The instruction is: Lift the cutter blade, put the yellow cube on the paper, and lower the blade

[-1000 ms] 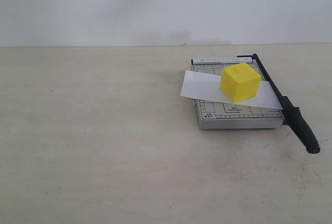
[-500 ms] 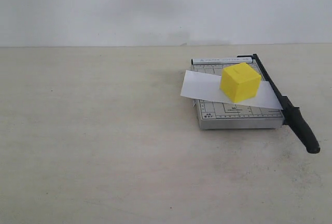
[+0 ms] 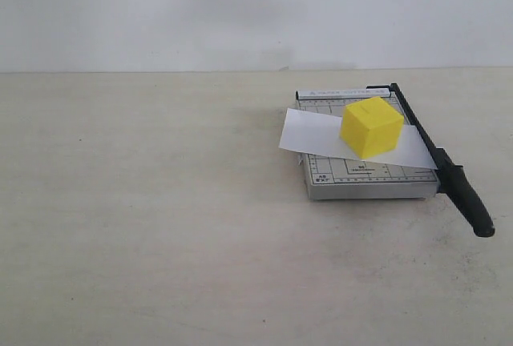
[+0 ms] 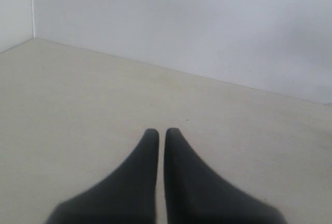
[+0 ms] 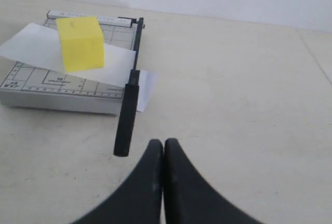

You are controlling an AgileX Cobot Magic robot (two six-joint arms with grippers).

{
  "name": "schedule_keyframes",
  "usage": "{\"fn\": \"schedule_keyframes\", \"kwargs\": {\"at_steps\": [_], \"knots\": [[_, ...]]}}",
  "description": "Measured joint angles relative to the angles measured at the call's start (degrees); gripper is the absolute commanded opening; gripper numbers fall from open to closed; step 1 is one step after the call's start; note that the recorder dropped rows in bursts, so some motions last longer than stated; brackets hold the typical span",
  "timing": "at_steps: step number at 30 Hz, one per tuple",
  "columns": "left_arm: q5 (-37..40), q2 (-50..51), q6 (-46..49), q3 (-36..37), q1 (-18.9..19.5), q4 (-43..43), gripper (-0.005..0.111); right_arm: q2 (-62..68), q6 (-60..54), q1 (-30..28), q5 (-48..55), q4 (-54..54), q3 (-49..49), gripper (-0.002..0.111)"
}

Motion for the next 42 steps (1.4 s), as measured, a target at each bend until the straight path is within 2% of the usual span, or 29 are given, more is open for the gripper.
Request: {"fn": "schedule_keyframes", "kwargs": {"at_steps": [5,16,18,21,24,27,42], "knots": [[0.0,0.0,0.0,0.0,0.0,0.0,0.005,-8.8,7.0,-0.1,-1.4,-5.7,4.5,0.000],[0.0,0.0,0.0,0.0,0.0,0.0,0.005,-9.6,10.3,0.1,-5.9,-8.1,11.8,0.000],[0.0,0.0,0.0,0.0,0.0,0.0,0.005,-9.6,9.8,0.5,-7.8,-1.5,11.8,0.000],[0.0,0.0,0.0,0.0,0.0,0.0,0.005,-9.6,-1.1,-1.7,-8.5,8.3,11.8,0.000],[0.0,0.0,0.0,0.0,0.0,0.0,0.005,-9.6,-5.2,-9.8,-8.7,11.7,11.8,0.000],[0.0,0.0,0.0,0.0,0.0,0.0,0.005,-9.6,-5.7,-14.7,-8.9,13.0,11.8,0.000],[1.8,-0.3,0.3,0.0,-0.1,0.0,0.005,-9.6,-5.7,-15.1,-9.2,13.6,11.8,0.000]]}}
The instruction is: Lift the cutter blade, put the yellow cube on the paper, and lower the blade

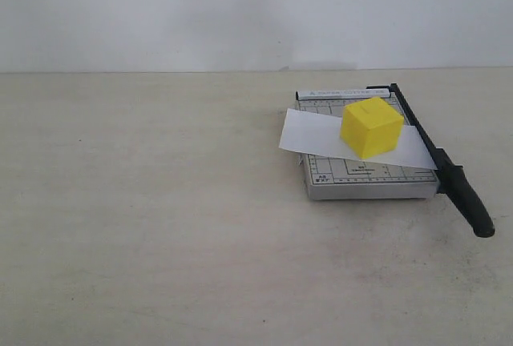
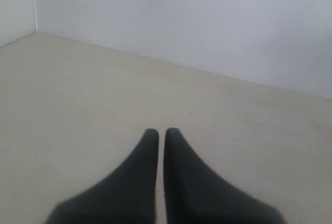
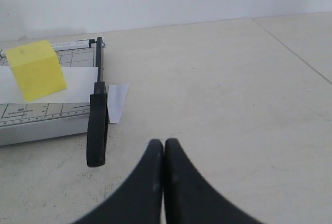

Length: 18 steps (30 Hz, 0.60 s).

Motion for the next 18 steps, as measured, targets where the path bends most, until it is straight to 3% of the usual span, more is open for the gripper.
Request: {"fn": "schedule_keyframes", "kwargs": {"at_steps": [2,6,10,18], "knots": [[1.2,-0.2,4.1,0.0,-1.2,-0.7,0.005,0.0,0.0,0.0,0.0,0.0,0.0,0.000],[1.9,-0.3,17.2,0.0,-7.7,-3.4,0.005,0.0,0.0,0.0,-0.5,0.0,0.1,0.000],[3.8,-0.3,21.4,0.0,-14.2,-5.4,0.005,0.0,0.0,0.0,-0.9,0.0,0.3,0.000],[9.5,-0.3,27.9,0.0,-15.6,-6.6,0.005,0.0,0.0,0.0,-1.0,0.0,0.3,0.000]]}}
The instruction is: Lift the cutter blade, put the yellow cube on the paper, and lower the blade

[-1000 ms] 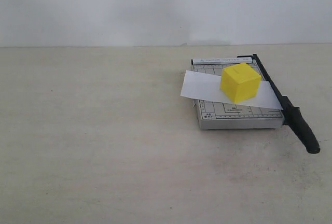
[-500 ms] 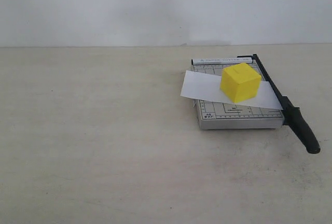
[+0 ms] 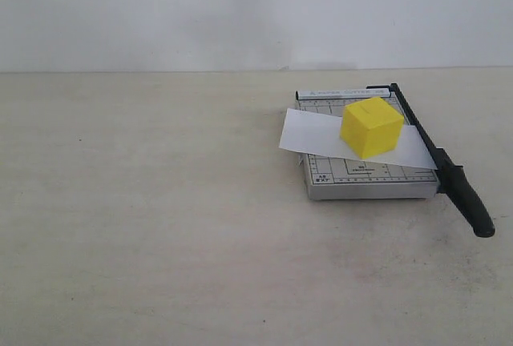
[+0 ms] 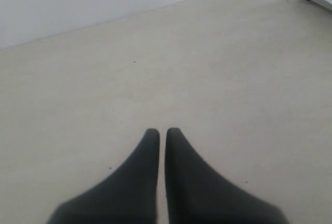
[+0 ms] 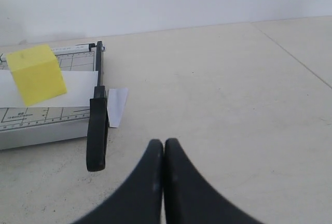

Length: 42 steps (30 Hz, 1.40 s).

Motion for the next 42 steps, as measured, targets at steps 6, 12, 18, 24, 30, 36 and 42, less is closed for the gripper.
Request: {"fn": "schedule_keyframes", "kwargs": {"at_steps": [6,12,18,24,30,36,42], "knots": [[-4.8,0.0,3.2,0.0,-0.1,-8.8,0.005,0.0,0.0,0.0,-0.1,0.0,0.0,0.000],[-4.2,0.0,2.2,0.0,-0.1,-9.7,0.005,0.0,0.0,0.0,-0.1,0.0,0.0,0.000],[-4.1,0.0,1.9,0.0,0.2,-9.9,0.005,0.0,0.0,0.0,-0.1,0.0,0.0,0.000],[-4.1,0.0,1.9,0.0,0.2,-10.0,0.005,0.0,0.0,0.0,-0.1,0.0,0.0,0.000],[-4.1,0.0,1.9,0.0,0.2,-10.0,0.005,0.0,0.0,0.0,-0.1,0.0,0.0,0.000],[-4.1,0.0,1.9,0.0,0.2,-10.0,0.005,0.0,0.0,0.0,-0.1,0.0,0.0,0.000],[-4.1,0.0,1.9,0.0,0.2,-10.0,0.005,0.0,0.0,0.0,-0.1,0.0,0.0,0.000]]}}
